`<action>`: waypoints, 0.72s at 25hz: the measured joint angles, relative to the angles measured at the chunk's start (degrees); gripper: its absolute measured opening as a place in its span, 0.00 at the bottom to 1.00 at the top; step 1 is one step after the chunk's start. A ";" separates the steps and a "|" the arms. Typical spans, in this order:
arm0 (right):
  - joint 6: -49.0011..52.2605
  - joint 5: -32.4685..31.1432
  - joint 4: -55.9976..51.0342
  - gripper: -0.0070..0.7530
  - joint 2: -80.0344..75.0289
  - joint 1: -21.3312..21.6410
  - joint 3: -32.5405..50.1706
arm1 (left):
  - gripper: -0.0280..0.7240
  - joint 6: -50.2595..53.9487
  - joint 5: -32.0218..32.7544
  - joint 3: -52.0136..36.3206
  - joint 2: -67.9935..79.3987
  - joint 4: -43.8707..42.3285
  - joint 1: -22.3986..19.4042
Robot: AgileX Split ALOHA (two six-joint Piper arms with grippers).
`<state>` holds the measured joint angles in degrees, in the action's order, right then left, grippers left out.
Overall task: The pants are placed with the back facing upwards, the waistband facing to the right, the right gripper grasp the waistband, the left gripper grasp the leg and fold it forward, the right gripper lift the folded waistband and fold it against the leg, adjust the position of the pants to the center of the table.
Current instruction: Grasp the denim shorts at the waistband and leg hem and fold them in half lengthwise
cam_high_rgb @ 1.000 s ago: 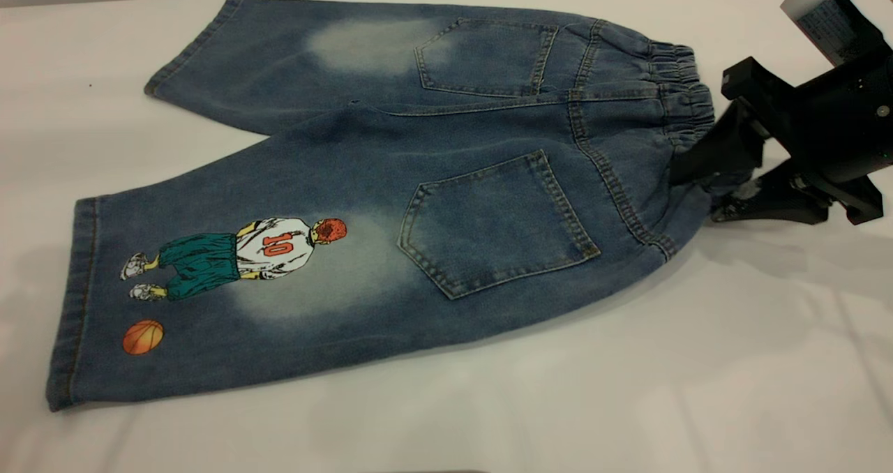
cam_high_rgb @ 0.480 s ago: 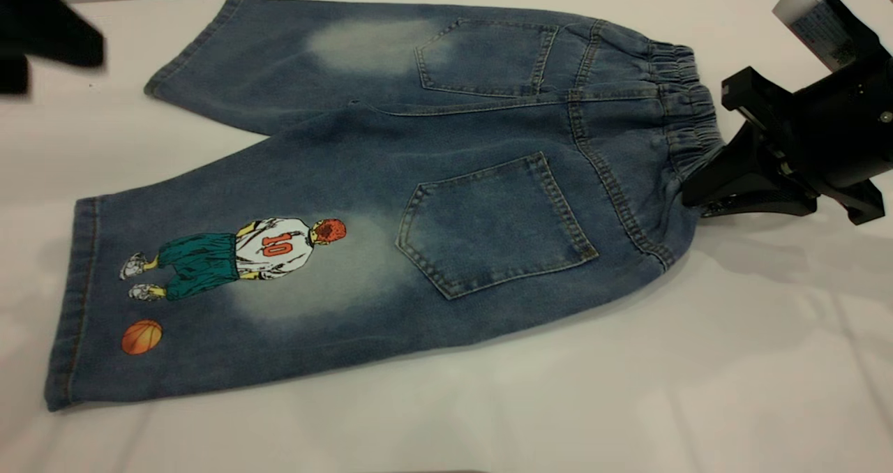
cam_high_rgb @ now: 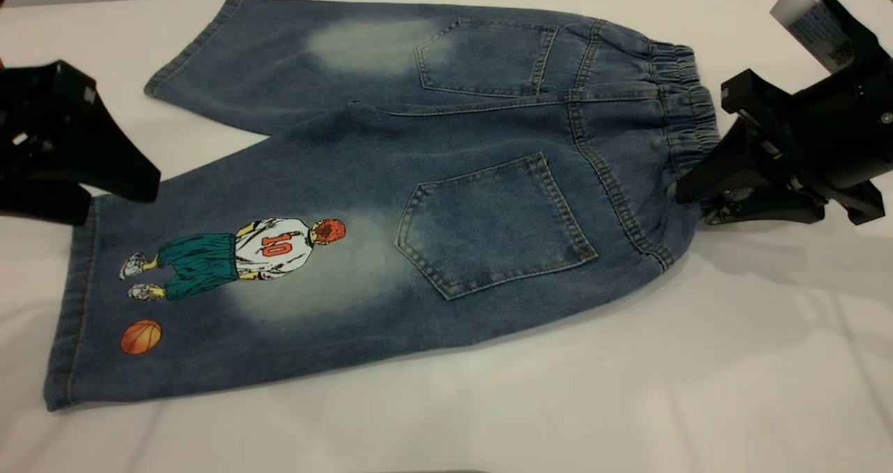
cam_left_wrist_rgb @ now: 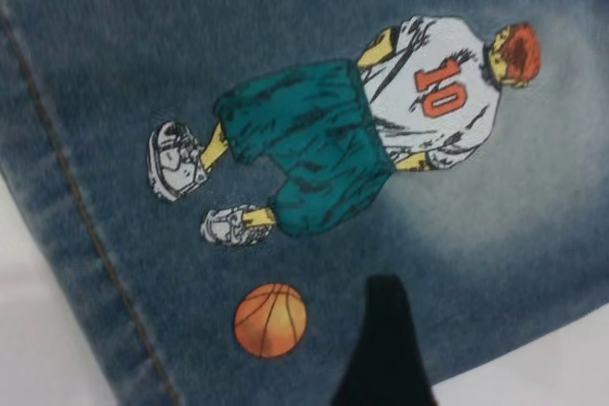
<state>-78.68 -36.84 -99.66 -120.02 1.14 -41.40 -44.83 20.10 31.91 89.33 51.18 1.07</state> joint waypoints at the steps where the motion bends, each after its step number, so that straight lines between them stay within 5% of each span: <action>1: 0.00 0.16 -0.13 0.43 0.00 0.00 0.00 | 0.72 0.18 0.00 0.00 0.00 -0.22 0.00; 4: -0.06 2.65 -0.90 0.60 0.00 0.00 0.00 | 0.72 0.42 0.00 0.02 0.00 -0.40 0.00; 7: -0.85 5.22 -2.32 0.66 0.00 0.00 0.00 | 0.72 0.42 0.05 0.07 0.04 -0.40 0.00; 18: -2.10 7.02 -4.59 0.57 -0.05 0.00 -1.80 | 0.72 0.42 0.05 0.12 0.04 -0.40 0.00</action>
<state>-80.78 -29.82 -104.25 -120.07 1.14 -43.20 -44.41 20.16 32.03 89.37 50.78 1.07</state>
